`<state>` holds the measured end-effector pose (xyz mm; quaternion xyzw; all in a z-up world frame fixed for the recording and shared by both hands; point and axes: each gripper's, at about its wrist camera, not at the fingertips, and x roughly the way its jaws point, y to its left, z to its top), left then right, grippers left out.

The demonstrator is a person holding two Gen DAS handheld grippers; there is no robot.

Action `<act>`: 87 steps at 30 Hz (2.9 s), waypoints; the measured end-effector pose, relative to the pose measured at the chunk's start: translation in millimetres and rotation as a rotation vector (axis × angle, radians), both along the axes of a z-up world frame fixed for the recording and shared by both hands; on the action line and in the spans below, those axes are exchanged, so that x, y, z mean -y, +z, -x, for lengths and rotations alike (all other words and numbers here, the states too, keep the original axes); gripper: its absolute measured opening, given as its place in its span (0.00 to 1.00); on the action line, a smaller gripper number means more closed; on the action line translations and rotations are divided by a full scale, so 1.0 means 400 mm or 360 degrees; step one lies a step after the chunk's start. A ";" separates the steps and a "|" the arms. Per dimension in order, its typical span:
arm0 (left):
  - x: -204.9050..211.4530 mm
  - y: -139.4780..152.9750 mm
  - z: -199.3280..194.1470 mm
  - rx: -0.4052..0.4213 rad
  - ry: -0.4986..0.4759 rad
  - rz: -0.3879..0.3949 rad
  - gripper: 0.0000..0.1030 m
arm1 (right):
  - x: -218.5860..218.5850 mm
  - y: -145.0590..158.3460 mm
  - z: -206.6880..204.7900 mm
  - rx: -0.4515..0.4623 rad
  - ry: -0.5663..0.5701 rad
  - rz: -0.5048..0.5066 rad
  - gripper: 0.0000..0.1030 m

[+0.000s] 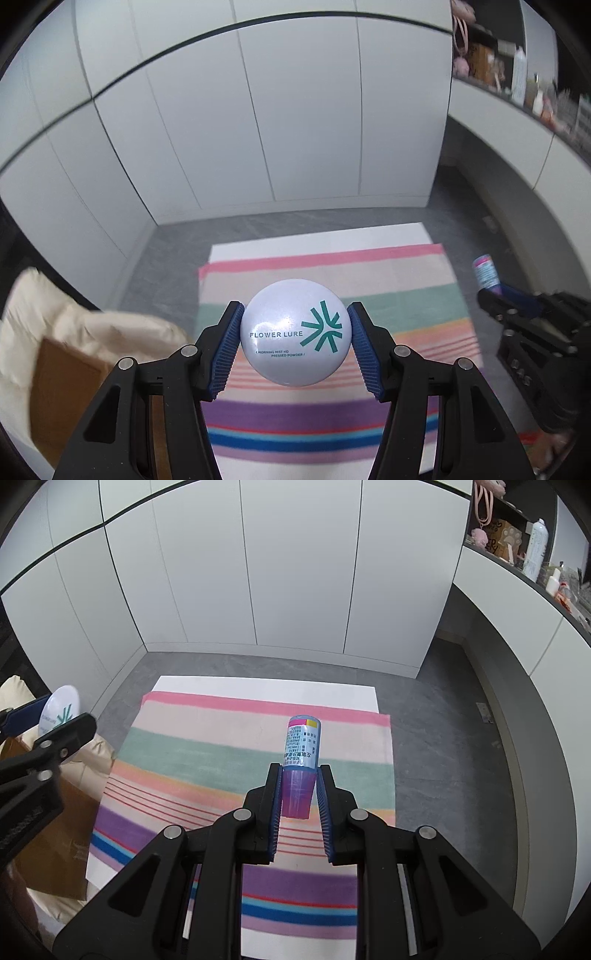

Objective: Organize objects
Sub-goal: 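Lift the white jar and pink bottle and carry them toward the box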

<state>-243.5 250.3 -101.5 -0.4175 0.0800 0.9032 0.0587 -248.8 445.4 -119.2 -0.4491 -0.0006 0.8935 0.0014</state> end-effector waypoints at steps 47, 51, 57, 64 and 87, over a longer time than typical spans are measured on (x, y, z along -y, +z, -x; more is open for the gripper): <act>0.321 0.006 -0.292 0.0077 0.0070 -0.0050 0.57 | 0.144 0.013 -0.420 0.0147 0.0122 -0.0027 0.19; 0.379 -0.004 -0.297 0.0098 0.0142 -0.0056 0.57 | 0.204 0.007 -0.405 0.0150 0.0202 -0.0023 0.19; 0.494 -0.014 -0.311 0.0109 0.0296 -0.0044 0.57 | 0.333 0.005 -0.388 0.0134 0.0366 -0.0029 0.19; 0.647 -0.032 -0.345 0.0137 0.0498 -0.0036 0.57 | 0.503 0.002 -0.375 0.0120 0.0599 -0.0019 0.19; 1.036 -0.080 -0.440 0.0193 0.1039 -0.0050 0.57 | 1.029 -0.074 -0.403 0.0181 0.1278 -0.0020 0.19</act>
